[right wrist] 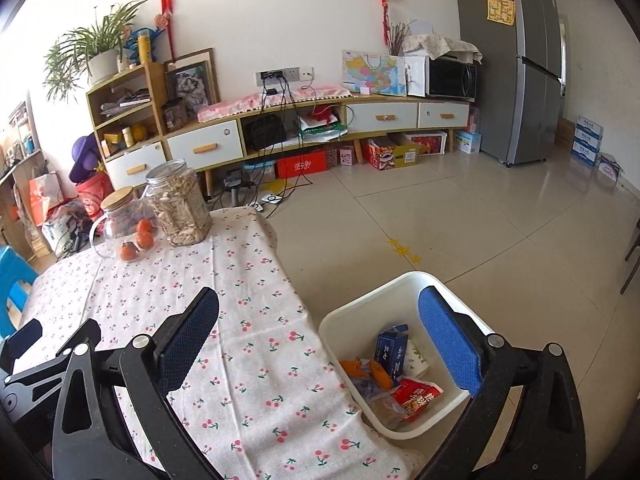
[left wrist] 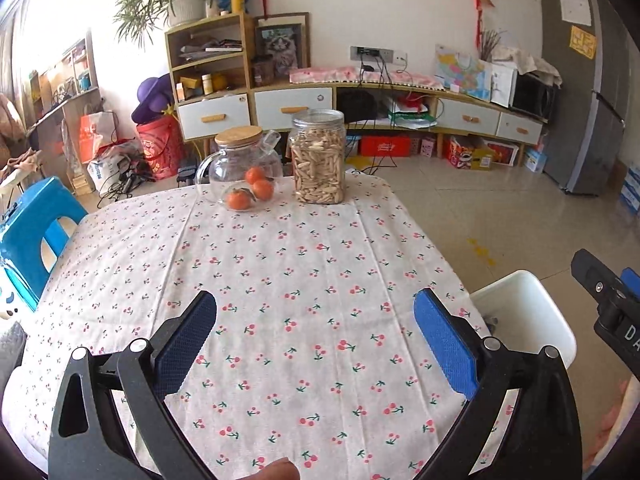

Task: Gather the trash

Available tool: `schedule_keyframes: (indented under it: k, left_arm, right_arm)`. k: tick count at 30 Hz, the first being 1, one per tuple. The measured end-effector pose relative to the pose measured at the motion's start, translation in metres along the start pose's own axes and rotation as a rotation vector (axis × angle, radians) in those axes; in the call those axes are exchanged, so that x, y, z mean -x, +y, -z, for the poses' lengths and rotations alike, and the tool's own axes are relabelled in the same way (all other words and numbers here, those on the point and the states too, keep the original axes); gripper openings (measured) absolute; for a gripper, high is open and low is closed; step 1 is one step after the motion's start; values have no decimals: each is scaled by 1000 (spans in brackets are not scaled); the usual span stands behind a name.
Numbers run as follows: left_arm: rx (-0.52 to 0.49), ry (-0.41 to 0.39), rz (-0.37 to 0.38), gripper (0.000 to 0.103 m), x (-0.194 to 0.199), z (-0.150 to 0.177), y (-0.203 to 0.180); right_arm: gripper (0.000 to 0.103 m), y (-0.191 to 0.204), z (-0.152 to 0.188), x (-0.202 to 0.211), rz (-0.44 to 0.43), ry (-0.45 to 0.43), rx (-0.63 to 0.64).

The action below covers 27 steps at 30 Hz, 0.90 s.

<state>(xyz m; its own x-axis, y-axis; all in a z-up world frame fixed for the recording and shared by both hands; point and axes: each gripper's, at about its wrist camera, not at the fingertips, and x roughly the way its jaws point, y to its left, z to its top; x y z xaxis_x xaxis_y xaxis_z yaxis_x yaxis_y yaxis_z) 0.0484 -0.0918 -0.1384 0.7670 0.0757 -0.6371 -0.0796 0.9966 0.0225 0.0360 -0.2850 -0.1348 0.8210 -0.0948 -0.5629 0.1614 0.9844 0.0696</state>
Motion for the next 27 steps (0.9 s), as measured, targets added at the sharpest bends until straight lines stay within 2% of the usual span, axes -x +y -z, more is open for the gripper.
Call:
schedule_keyframes:
  k: [6,9,11,15,18,22,27]
  left_arm:
    - [43,-21,-54,96,17,10,50]
    - [94,-23,-50,96,21,17,72]
    - [119,-10,-30,96,20,18,80]
    - [126,-1,-18,96,18,18,83]
    - [136,-3,-13,96,20,16,81]
    - [116,-25,-43,96,21,16,76]
    - [105,-20,-51,96,18,15,68]
  right_arm:
    - [96,47,9,11,-34,-40,95]
    - [96,65,12,11,-55,-27,110]
    - [96,74,16,17,-50,-54,130]
    - [96,84,25,23,-5,-125,195]
    - [96,85,25,21,0,-126,209]
    - [96,81,22,19,8,-123,197]
    - [96,73,19,12,8,-85,173]
